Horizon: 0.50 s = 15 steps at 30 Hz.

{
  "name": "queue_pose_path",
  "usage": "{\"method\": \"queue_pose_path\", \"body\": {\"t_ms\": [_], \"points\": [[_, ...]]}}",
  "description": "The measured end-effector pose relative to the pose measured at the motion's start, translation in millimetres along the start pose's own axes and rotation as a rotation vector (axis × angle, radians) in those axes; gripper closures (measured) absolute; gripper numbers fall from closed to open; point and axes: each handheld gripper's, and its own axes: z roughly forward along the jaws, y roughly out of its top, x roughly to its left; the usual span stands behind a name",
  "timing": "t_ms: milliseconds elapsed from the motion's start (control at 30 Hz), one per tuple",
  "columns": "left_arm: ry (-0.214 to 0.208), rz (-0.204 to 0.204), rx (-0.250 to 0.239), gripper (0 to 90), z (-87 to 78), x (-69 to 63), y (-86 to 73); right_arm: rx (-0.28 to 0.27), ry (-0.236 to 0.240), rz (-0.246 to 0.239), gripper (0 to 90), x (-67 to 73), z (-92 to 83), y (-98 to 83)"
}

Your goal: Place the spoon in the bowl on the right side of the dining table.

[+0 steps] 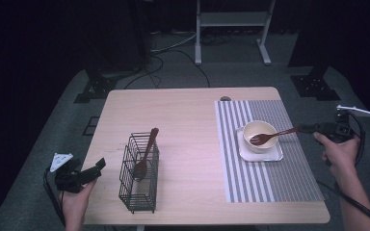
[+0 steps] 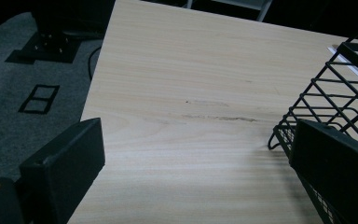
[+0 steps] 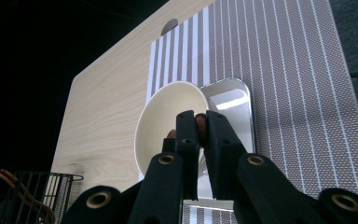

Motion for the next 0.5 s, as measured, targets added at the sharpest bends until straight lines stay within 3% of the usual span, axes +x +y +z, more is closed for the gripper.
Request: {"method": "queue_pose_path", "body": {"t_ms": [500], "points": [[0.002,-0.004,0.000,2.5,0.6,1.0,0.1,0.011,0.008,0.010,83.2,-6.7,12.8,-3.3]]}}
